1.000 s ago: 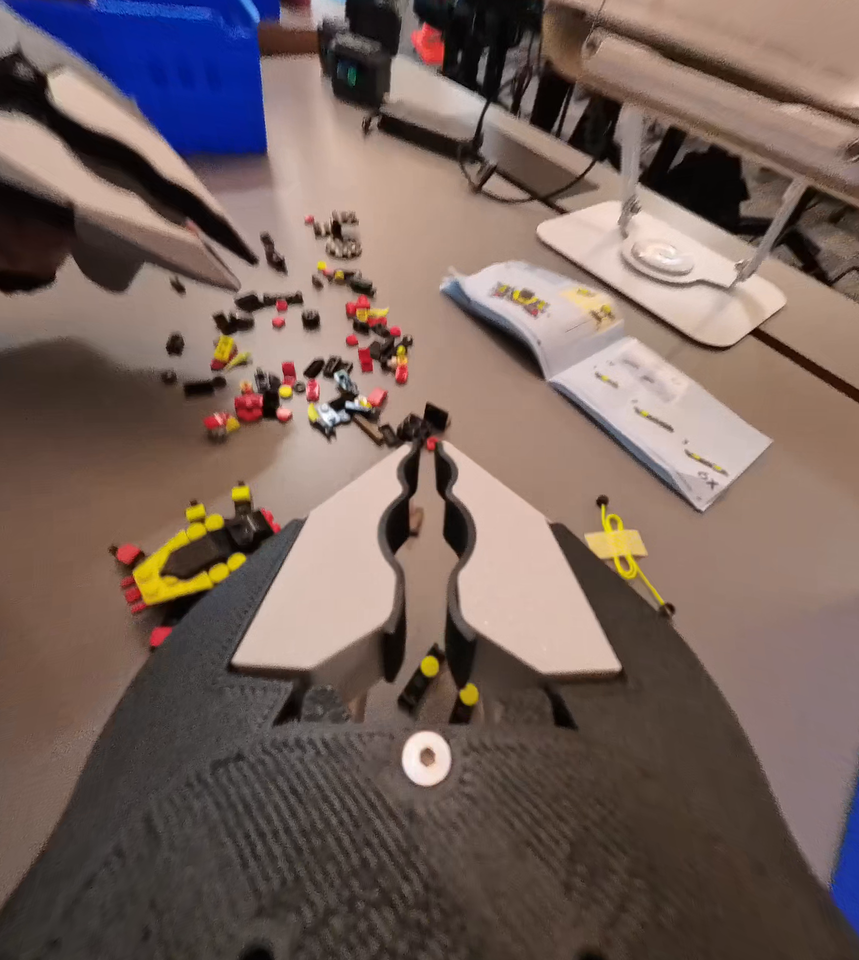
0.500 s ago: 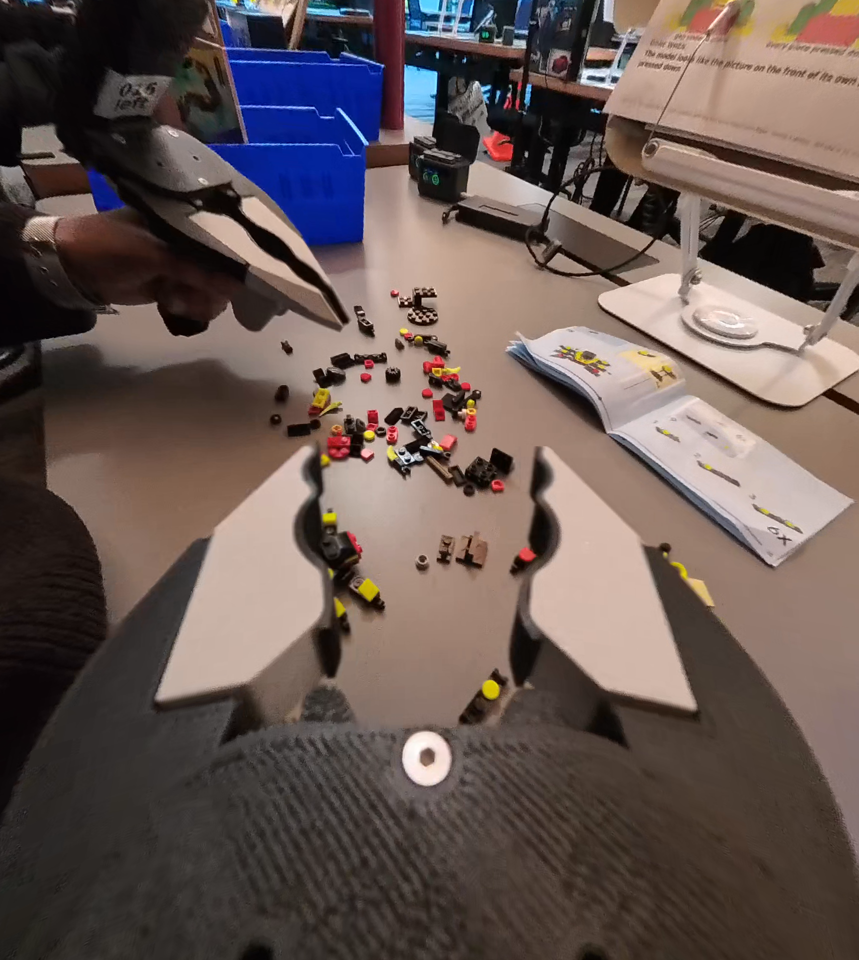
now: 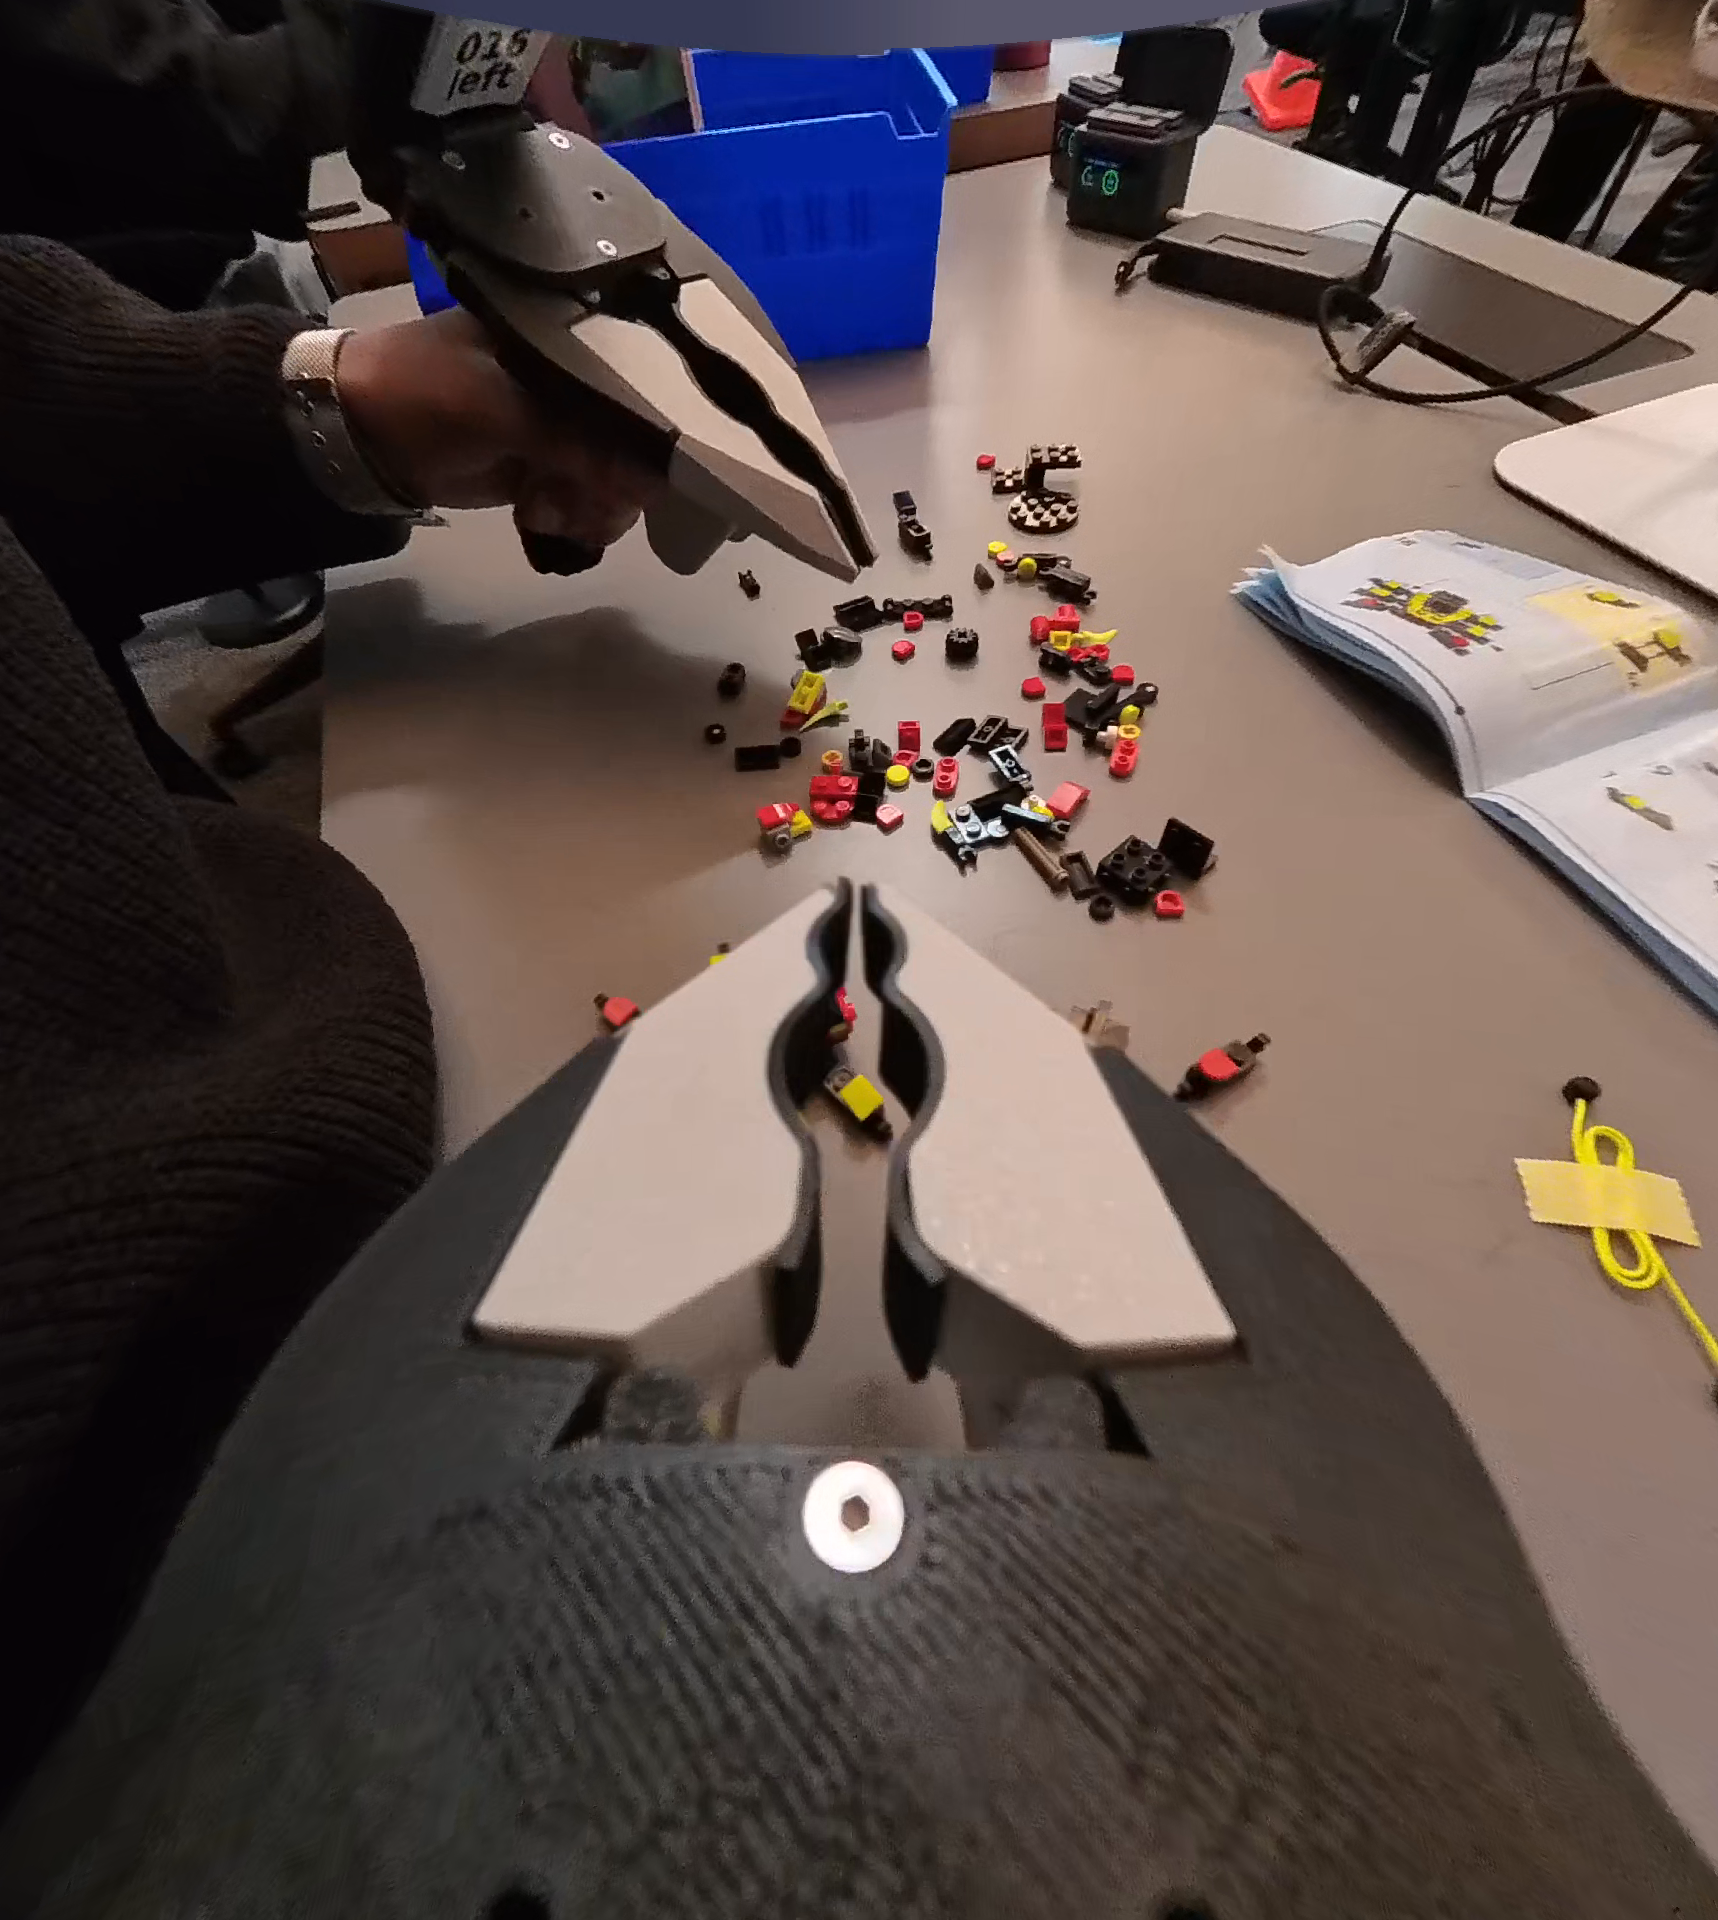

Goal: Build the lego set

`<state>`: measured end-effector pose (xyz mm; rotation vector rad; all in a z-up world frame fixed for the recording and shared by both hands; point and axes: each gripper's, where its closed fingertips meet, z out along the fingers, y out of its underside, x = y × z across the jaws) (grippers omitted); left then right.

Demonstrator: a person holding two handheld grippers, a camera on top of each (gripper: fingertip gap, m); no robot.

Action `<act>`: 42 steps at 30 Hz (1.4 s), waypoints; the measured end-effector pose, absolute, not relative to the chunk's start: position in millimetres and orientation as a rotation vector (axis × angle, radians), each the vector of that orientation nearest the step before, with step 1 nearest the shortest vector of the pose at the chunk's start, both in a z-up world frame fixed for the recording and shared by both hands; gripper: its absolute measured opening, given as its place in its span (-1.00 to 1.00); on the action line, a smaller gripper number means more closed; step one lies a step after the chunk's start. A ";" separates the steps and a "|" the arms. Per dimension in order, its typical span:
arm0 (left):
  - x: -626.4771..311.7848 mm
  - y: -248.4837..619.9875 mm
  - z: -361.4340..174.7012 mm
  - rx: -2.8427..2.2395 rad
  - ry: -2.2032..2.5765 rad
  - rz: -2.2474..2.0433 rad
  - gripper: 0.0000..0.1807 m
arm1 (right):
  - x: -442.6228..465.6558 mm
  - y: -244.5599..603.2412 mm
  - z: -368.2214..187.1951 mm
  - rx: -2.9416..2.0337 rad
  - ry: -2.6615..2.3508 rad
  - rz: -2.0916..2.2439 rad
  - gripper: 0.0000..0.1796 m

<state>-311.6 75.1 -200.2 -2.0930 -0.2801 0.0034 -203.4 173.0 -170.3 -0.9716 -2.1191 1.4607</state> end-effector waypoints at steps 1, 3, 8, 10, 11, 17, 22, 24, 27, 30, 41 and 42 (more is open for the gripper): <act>-312.2 74.8 -200.4 -2.093 -0.290 0.000 -0.96 | -203.4 173.3 -170.8 -0.973 -2.121 1.463 -1.00; -312.2 74.7 -202.0 -2.101 -0.295 -0.005 -0.96 | -203.2 173.1 -173.4 -0.981 -2.137 1.463 -1.00; -307.8 77.4 -206.2 -2.125 -0.275 -0.013 -0.93 | -204.7 172.6 -179.1 -0.984 -2.157 1.452 -1.00; -304.7 83.0 -206.0 -2.116 -0.277 -0.028 -0.90 | -206.8 173.7 -179.1 -0.999 -2.146 1.458 -1.00; -303.0 88.0 -206.2 -2.112 -0.288 -0.039 -0.87 | -208.1 173.9 -177.9 -1.010 -2.134 1.471 -0.99; -291.7 129.6 -219.9 -2.164 -0.340 -0.038 -0.73 | -210.0 170.7 -174.1 -1.060 -2.111 1.549 -0.92; -284.9 153.2 -237.2 -2.241 -0.344 -0.035 -0.76 | -206.8 172.5 -174.6 -1.038 -2.123 1.511 -0.92; -288.3 155.8 -239.4 -2.248 -0.351 -0.003 -0.79 | -205.8 173.7 -173.8 -1.033 -2.120 1.508 -0.93; -290.4 157.0 -243.4 -2.258 -0.370 -0.007 -0.83 | -205.3 175.0 -173.8 -1.043 -2.119 1.519 -0.93; -294.1 157.0 -246.2 -2.268 -0.402 -0.011 -0.89 | -205.5 175.5 -174.2 -1.057 -2.120 1.535 -0.93; -274.1 161.2 -213.1 -2.134 -0.186 -0.078 -0.97 | -211.4 197.8 -174.8 -1.204 -2.039 1.541 -0.84; -269.3 161.7 -206.2 -2.103 -0.131 -0.070 -0.97 | -210.9 198.1 -175.2 -1.257 -2.032 1.602 -0.80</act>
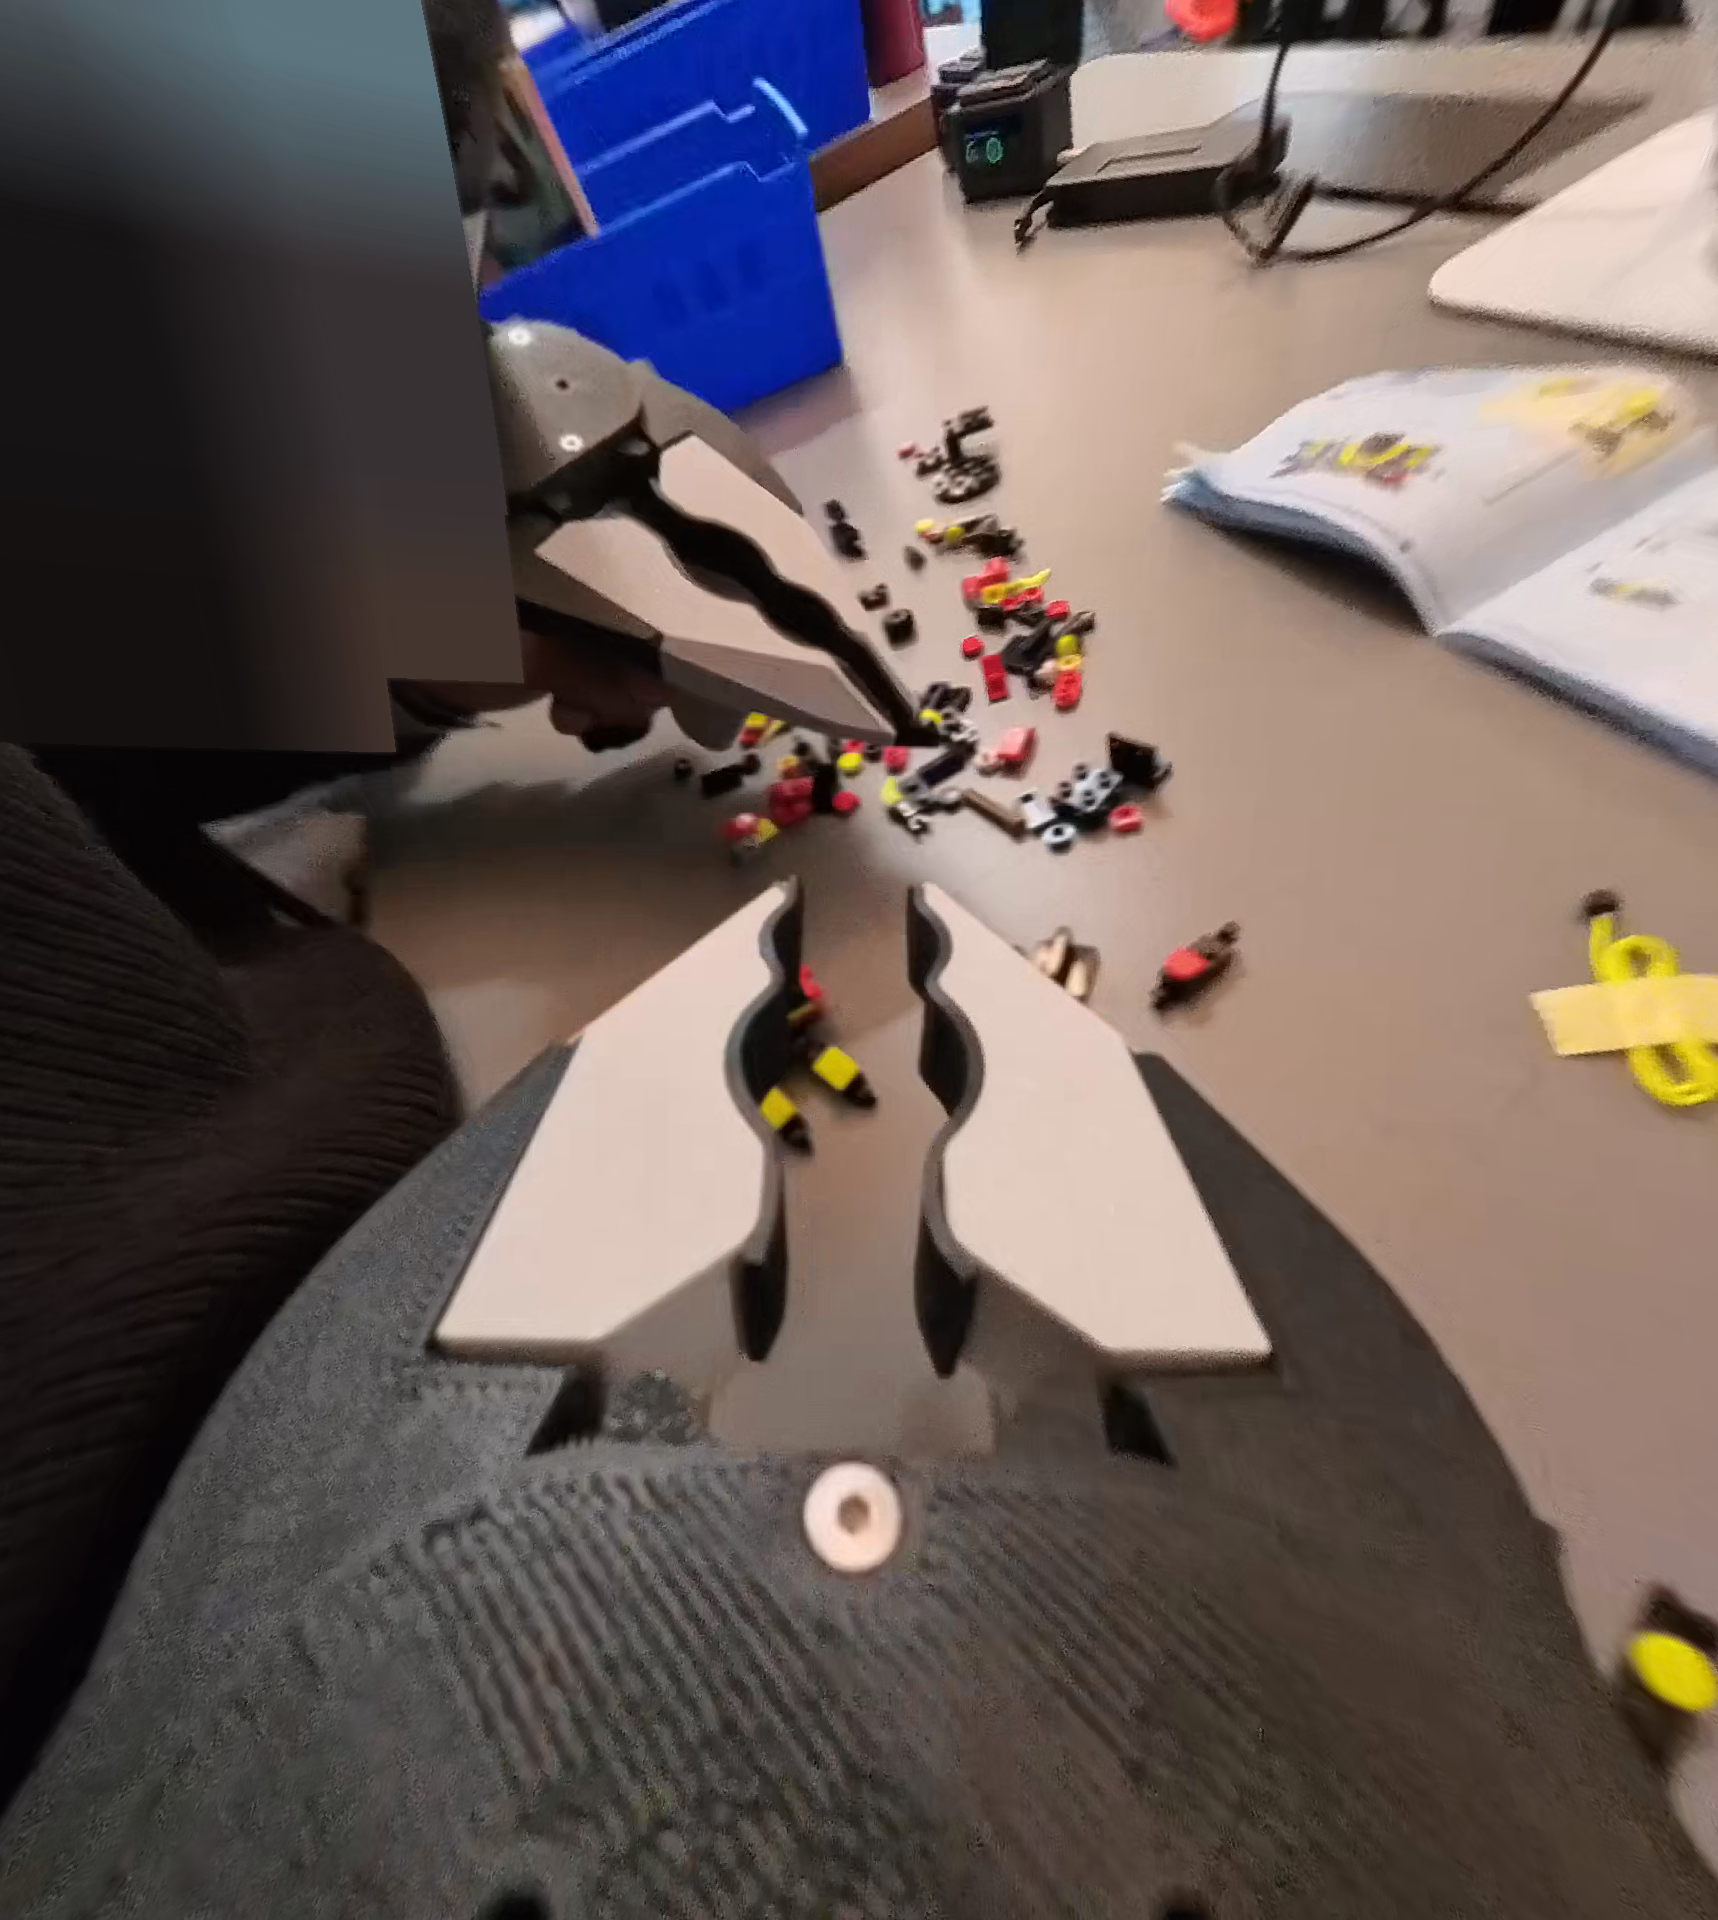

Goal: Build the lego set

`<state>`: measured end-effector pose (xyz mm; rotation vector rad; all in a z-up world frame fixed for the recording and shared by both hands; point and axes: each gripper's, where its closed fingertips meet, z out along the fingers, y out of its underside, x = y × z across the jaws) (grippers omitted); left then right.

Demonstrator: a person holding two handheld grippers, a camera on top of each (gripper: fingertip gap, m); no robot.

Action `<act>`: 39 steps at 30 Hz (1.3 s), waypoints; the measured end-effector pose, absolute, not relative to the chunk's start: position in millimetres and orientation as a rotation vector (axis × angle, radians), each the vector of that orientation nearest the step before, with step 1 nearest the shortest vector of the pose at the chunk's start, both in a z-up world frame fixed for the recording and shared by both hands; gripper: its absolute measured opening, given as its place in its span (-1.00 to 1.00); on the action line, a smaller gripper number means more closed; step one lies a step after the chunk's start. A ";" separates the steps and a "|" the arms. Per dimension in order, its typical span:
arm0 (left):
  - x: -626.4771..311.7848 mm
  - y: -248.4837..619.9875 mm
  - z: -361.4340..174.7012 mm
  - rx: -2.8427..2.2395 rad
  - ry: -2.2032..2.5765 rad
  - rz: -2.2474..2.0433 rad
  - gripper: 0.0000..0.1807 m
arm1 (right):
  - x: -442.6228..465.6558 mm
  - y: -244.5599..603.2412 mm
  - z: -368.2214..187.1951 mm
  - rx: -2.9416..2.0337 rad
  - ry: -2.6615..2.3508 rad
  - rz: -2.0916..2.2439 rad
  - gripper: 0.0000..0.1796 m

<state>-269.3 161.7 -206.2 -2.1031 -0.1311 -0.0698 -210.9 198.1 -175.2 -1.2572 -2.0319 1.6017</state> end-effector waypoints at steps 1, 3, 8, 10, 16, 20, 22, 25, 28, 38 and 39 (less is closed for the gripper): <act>-263.2 162.2 -198.9 -2.070 -0.067 -0.062 -0.97 | -208.8 195.6 -174.8 -1.300 -2.035 1.684 -0.80; -247.9 162.3 -184.7 -1.999 0.084 -0.027 -0.97 | -203.6 188.1 -168.2 -1.358 -2.024 1.879 -0.85; -209.1 158.8 -165.2 -1.872 0.379 0.090 -0.97 | -197.7 182.7 -169.6 -1.545 -1.993 2.113 -0.80; -198.5 158.7 -164.3 -1.863 0.438 0.095 -0.97 | -193.1 177.6 -171.6 -1.596 -2.016 2.181 -0.80; -184.4 157.4 -166.9 -1.870 0.517 0.099 -0.97 | -183.6 165.7 -161.7 -1.630 -2.014 2.407 -0.86; -181.5 157.9 -170.3 -1.881 0.528 0.094 -0.97 | -182.7 165.5 -161.7 -1.629 -2.020 2.405 -0.89; -180.7 158.5 -171.4 -1.881 0.530 0.095 -0.97 | -182.2 164.2 -162.5 -1.636 -2.028 2.407 -0.90; -178.8 159.1 -172.0 -1.879 0.534 0.090 -0.97 | -182.1 163.3 -163.8 -1.651 -2.029 2.413 -0.94; -179.1 159.8 -171.6 -1.878 0.524 0.084 -0.96 | -182.8 164.5 -164.9 -1.658 -2.030 2.399 -0.99; -202.7 165.8 -173.6 -1.917 0.287 0.042 -0.40 | -184.5 193.6 -149.5 -1.645 -1.881 2.309 -0.99; -208.0 165.8 -171.8 -1.911 0.245 0.036 -0.39 | -181.8 204.2 -147.8 -1.637 -1.876 2.227 -1.00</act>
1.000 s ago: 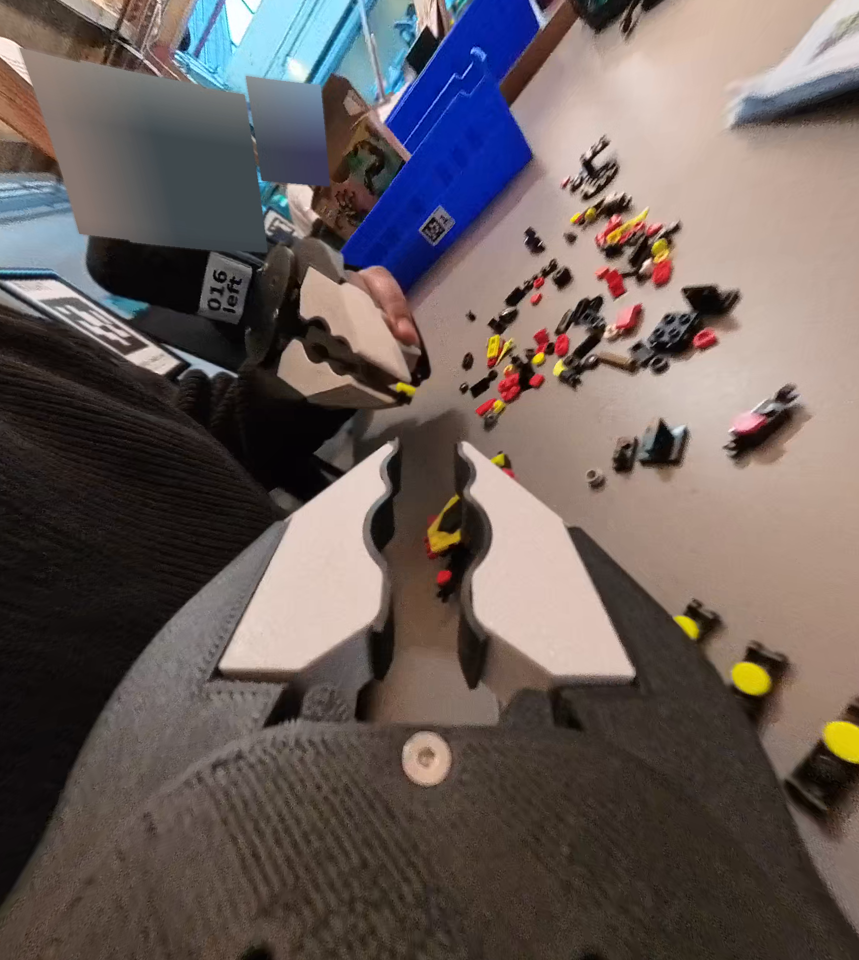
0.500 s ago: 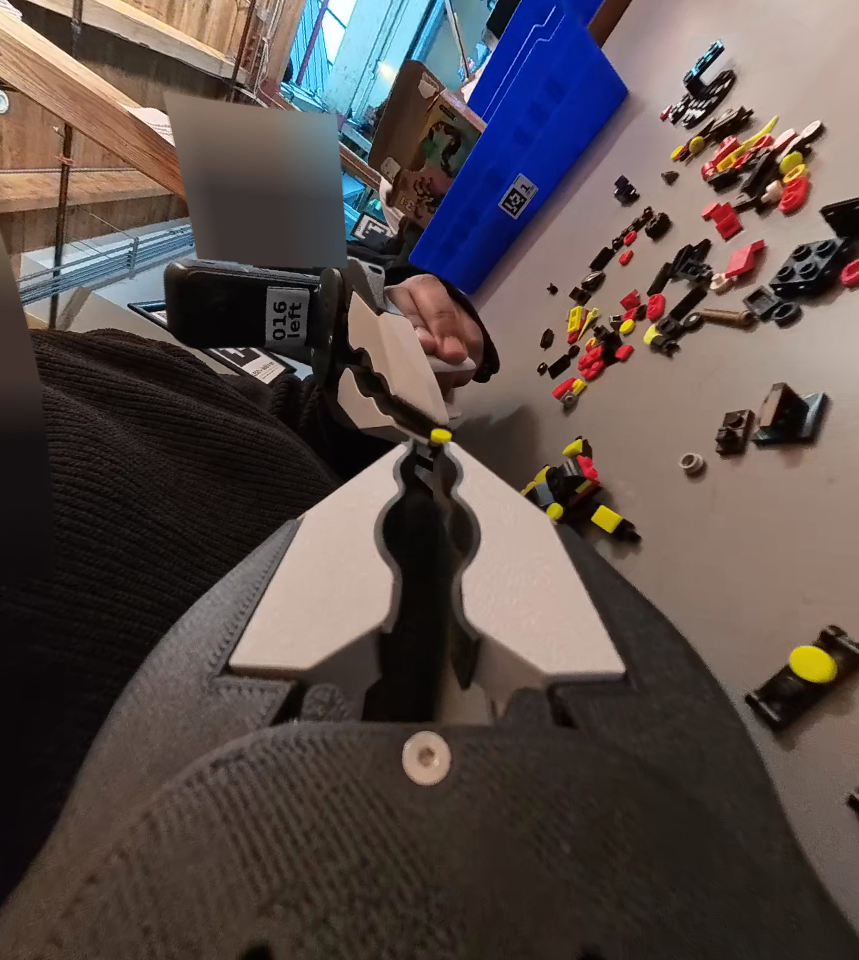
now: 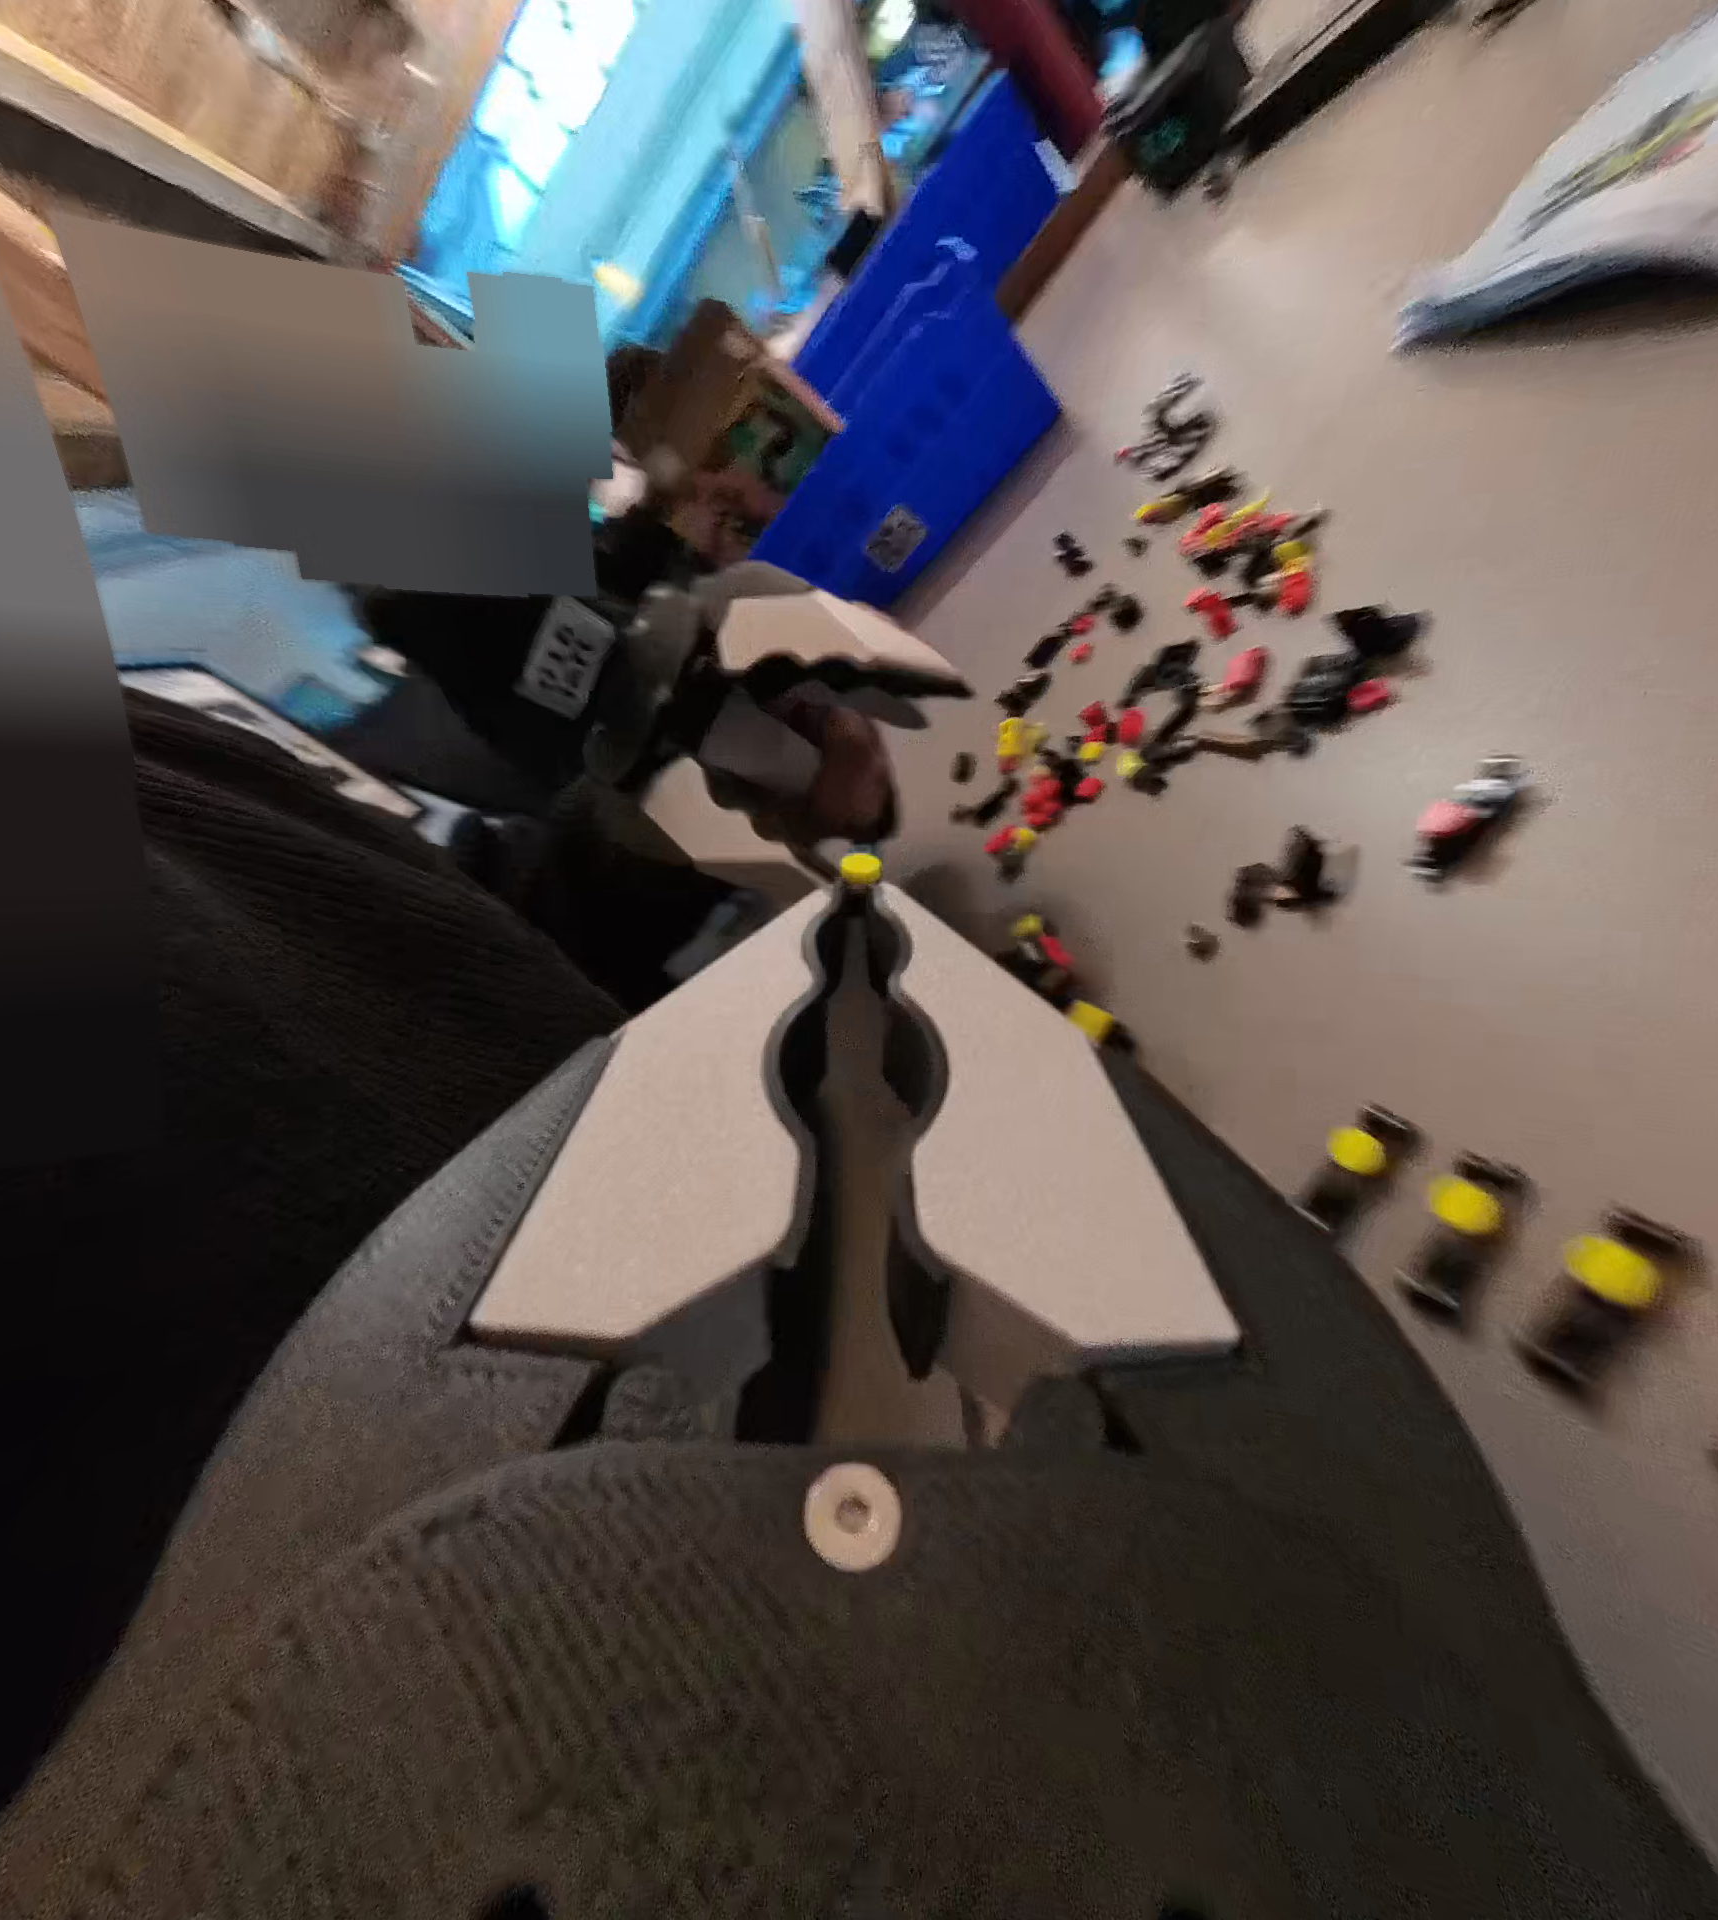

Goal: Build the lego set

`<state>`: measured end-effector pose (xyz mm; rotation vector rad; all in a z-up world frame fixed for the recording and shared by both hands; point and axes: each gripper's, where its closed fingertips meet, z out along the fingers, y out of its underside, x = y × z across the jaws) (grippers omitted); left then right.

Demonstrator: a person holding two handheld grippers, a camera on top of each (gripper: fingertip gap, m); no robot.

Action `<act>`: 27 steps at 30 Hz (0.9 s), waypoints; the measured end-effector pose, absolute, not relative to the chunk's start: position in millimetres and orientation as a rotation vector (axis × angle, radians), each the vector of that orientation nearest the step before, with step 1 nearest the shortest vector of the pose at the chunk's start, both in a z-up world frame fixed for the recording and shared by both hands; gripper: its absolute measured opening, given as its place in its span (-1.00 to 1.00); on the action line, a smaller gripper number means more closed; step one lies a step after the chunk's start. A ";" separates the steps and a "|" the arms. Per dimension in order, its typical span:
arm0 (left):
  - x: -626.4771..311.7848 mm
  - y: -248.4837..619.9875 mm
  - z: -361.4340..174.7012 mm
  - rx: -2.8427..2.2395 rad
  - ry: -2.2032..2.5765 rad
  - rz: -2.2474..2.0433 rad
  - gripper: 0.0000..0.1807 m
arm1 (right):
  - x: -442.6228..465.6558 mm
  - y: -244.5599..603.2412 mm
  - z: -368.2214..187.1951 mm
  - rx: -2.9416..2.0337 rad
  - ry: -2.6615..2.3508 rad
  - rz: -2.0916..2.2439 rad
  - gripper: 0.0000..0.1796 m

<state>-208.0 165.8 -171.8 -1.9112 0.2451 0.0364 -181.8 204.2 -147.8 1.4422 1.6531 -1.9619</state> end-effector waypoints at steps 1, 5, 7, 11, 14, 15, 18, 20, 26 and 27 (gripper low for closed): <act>-212.6 165.4 -170.0 -1.904 0.207 0.024 -0.39 | -177.5 216.7 -148.9 1.509 1.756 -1.945 -0.99; -226.4 165.2 -163.1 -1.870 0.072 -0.076 -0.40 | -146.4 284.2 -168.6 1.891 2.357 -1.558 -0.99; -230.0 166.2 -159.3 -1.847 0.013 -0.143 -0.40 | -126.0 310.8 -173.1 2.011 2.536 -1.336 -0.99; -234.5 167.8 -155.5 -1.815 -0.069 -0.247 -0.41 | -101.8 322.9 -196.8 2.058 2.518 -1.191 -0.99; -236.0 169.1 -154.4 -1.806 -0.089 -0.274 -0.42 | -100.7 325.5 -221.1 2.054 2.537 -1.099 -0.99; -236.4 169.3 -154.3 -1.806 -0.091 -0.273 -0.42 | -103.0 326.6 -225.8 2.056 2.562 -1.078 -0.99; -235.7 168.9 -155.0 -1.813 -0.085 -0.261 -0.44 | -109.2 329.4 -233.5 2.059 2.631 -1.026 -0.99; -235.8 168.2 -155.4 -1.818 -0.076 -0.244 -0.47 | -107.8 331.4 -240.4 2.054 2.652 -0.956 -0.98; -237.1 167.5 -152.5 -1.806 -0.090 -0.268 -0.47 | -104.3 332.5 -243.5 2.069 2.633 -0.906 -0.95; -238.3 166.8 -151.2 -1.801 -0.096 -0.267 -0.48 | -104.0 331.3 -242.9 2.070 2.623 -0.911 -0.92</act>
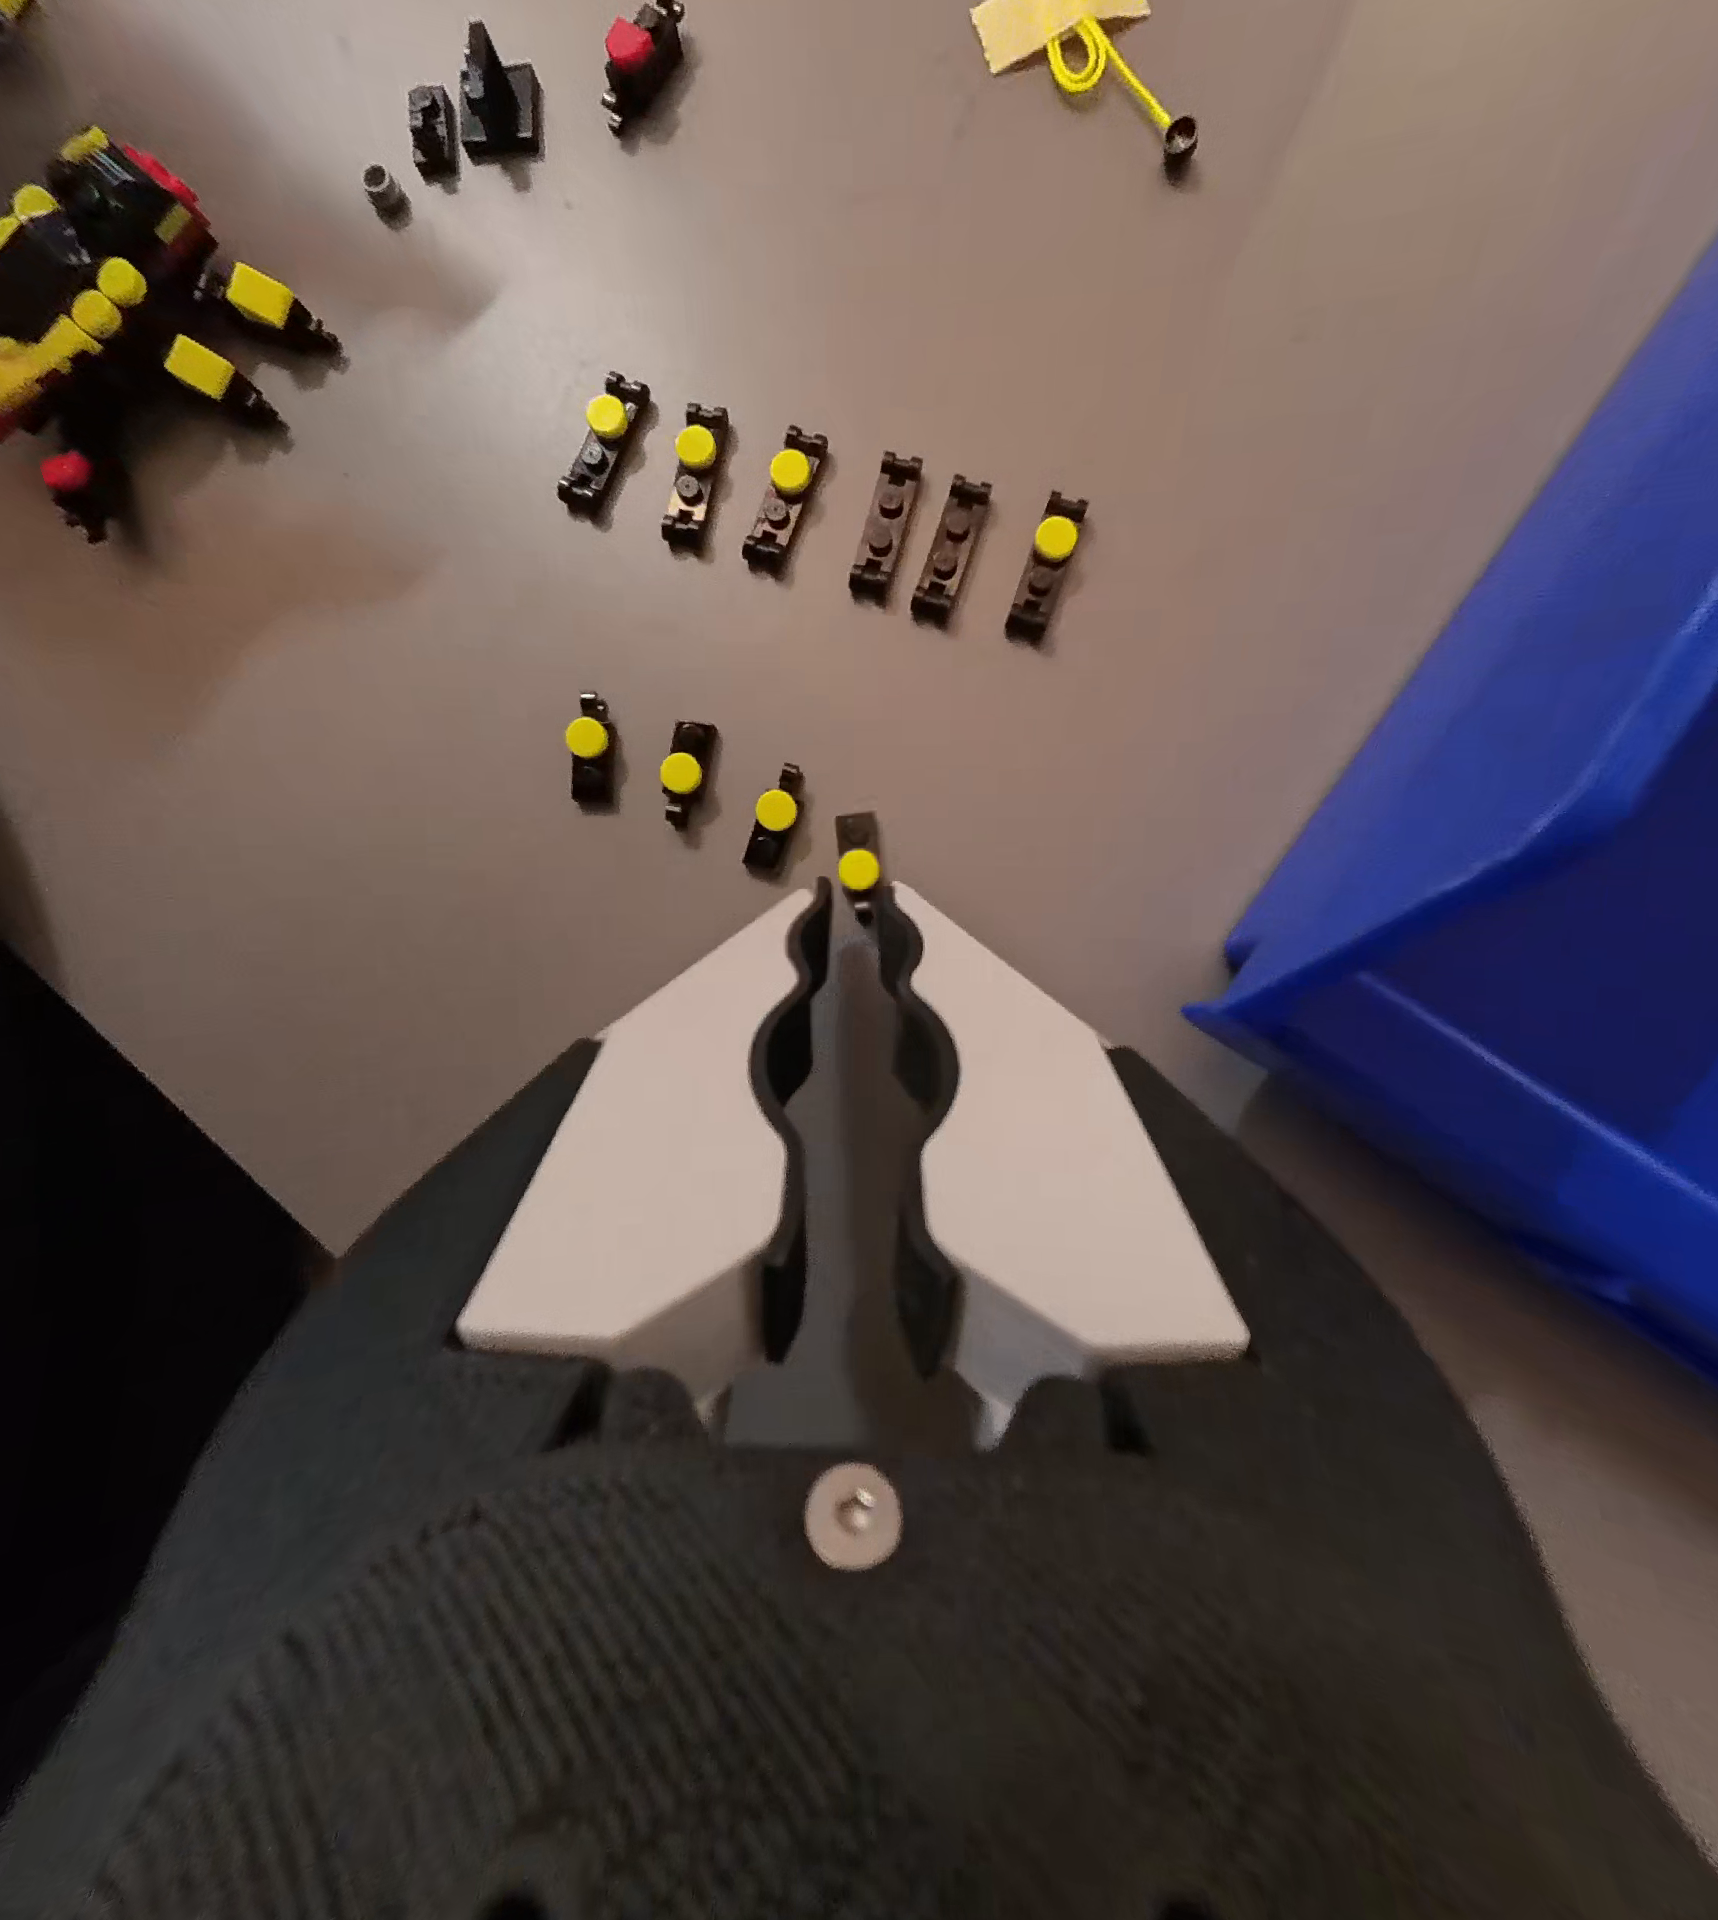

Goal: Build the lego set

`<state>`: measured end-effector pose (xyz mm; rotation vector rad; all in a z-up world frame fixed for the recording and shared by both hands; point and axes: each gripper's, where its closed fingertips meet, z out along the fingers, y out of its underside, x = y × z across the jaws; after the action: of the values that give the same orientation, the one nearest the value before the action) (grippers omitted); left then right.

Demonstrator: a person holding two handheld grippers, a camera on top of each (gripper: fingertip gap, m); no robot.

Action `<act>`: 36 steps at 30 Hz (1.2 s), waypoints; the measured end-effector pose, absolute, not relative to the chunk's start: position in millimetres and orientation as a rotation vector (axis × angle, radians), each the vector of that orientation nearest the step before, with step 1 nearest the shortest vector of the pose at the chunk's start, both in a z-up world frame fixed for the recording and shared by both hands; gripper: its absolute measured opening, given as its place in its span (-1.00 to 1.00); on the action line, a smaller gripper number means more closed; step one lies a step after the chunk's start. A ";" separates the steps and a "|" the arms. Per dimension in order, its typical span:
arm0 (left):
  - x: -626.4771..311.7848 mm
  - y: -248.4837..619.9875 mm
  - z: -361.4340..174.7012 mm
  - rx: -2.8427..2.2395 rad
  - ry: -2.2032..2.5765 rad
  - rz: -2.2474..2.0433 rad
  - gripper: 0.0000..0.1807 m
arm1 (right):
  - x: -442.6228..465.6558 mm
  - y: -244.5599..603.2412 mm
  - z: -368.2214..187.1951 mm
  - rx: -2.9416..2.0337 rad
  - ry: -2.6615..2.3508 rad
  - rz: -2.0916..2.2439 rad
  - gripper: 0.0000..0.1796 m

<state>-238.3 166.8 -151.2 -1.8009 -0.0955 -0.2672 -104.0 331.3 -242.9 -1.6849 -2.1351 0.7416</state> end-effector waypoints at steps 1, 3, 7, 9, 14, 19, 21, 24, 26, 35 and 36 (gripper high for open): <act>-240.2 165.9 -149.9 -1.797 -0.103 -0.262 -0.49 | -103.5 330.7 -243.0 -1.694 -2.136 0.740 -0.90; -248.5 162.3 -145.5 -1.790 -0.109 -0.210 -0.56 | -102.2 332.9 -244.3 -1.707 -2.135 0.710 -0.88; -286.6 139.2 -130.6 -1.779 -0.146 0.012 -0.57 | -107.3 332.0 -233.0 -1.688 -2.100 0.740 -0.87; -311.6 119.9 -126.4 -1.768 -0.241 0.077 -0.57 | -116.1 326.2 -217.4 -1.625 -2.071 0.797 -0.91; -354.1 70.2 -128.8 -1.712 -0.524 0.074 -0.59 | -157.0 279.7 -174.2 -1.376 -1.989 1.092 -0.92; -363.3 36.6 -151.4 -1.807 -0.621 0.125 -0.70 | -191.8 203.7 -169.3 -1.269 -2.018 1.490 -0.89; -365.0 28.1 -152.4 -1.835 -0.592 0.188 -0.74 | -193.0 183.6 -176.6 -1.253 -2.090 1.575 -0.92; -365.5 24.9 -164.6 -1.903 -0.574 0.213 -0.78 | -194.1 177.3 -180.3 -1.222 -2.122 1.626 -0.93; -361.8 26.9 -177.9 -1.958 -0.581 0.175 -0.85 | -195.2 180.9 -174.8 -1.225 -2.091 1.670 -0.93; -368.6 27.7 -183.7 -1.929 -0.649 0.144 -0.98 | -194.5 200.8 -175.4 -1.297 -2.040 1.715 -0.91; -367.7 28.7 -186.3 -1.935 -0.660 0.119 -0.98 | -194.2 201.0 -175.5 -1.297 -2.039 1.715 -0.92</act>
<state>-367.7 28.7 -186.3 -1.9353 -0.6602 0.1185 -194.2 201.0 -175.5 -1.2969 -2.0393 1.7145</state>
